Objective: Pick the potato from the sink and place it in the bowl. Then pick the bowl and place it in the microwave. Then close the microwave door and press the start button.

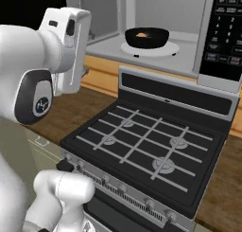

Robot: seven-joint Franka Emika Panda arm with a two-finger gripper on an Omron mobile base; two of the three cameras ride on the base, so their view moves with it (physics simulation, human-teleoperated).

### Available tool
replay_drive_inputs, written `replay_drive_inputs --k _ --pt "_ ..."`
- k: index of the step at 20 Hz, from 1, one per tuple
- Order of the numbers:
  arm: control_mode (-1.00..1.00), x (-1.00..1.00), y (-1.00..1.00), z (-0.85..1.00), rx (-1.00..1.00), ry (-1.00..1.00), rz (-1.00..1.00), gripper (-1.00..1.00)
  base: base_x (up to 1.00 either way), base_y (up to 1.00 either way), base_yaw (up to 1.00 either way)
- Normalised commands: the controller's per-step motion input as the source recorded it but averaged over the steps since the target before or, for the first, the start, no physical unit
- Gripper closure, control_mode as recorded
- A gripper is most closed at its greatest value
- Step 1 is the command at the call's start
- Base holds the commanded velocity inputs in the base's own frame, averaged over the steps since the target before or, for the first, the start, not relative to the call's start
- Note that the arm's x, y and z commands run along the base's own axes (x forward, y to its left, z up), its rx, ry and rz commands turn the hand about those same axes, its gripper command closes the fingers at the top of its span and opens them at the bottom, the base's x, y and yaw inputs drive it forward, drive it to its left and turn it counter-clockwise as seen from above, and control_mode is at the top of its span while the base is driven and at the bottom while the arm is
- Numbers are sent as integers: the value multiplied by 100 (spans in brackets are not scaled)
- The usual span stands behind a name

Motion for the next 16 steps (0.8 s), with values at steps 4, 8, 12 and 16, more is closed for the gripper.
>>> replay_drive_inputs --k 4,8,12,16 --pt "-100 -100 64 -16 0 -2 0 -100 0 0 0" --pt "-100 -100 81 -23 0 -17 0 -100 0 0 0" --pt "-100 -100 72 -12 0 -16 0 -100 0 0 0" --pt "-100 -39 97 -20 0 -9 0 -100 0 0 0"
